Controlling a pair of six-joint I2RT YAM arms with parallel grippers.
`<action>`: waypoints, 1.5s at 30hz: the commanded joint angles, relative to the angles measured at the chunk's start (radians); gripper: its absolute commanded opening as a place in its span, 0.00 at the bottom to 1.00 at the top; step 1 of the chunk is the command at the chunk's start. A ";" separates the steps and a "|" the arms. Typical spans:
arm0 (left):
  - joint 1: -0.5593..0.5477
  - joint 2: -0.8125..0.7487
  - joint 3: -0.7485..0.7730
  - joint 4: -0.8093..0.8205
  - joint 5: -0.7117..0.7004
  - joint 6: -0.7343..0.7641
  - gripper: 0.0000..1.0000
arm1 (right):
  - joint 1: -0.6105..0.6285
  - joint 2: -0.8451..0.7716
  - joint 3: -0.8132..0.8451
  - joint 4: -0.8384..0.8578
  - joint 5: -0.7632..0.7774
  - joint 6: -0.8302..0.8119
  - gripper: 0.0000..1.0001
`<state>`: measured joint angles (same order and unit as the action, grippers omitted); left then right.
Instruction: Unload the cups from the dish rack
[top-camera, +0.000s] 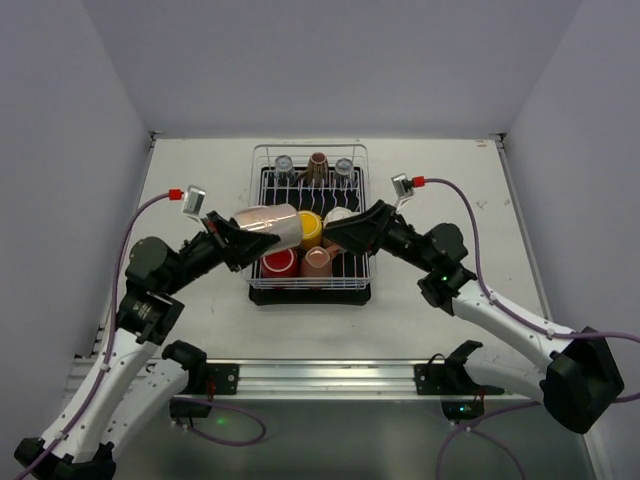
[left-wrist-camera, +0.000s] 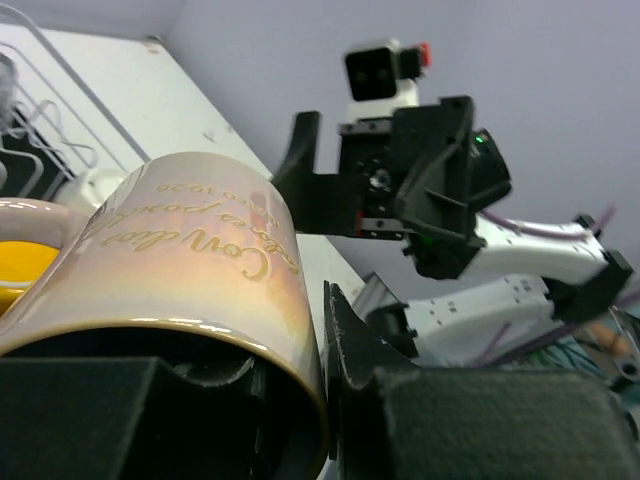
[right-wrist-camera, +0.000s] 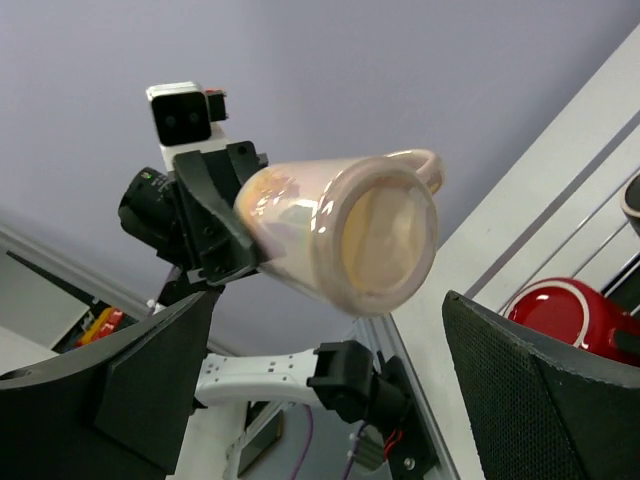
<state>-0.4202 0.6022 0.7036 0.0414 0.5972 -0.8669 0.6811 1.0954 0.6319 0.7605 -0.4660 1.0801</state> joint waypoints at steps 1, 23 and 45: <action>0.014 -0.025 0.091 0.089 -0.149 0.069 0.00 | -0.038 -0.049 -0.008 0.097 -0.057 -0.039 0.99; 0.268 0.758 0.818 -0.689 -0.944 0.505 0.00 | -0.066 -0.391 0.126 -0.889 0.227 -0.526 0.99; 0.403 1.294 0.872 -0.634 -0.950 0.516 0.09 | -0.026 -0.410 0.051 -0.977 0.276 -0.572 0.99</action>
<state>-0.0280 1.9121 1.5723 -0.6888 -0.3145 -0.3748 0.6483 0.6788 0.6735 -0.2008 -0.2173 0.5350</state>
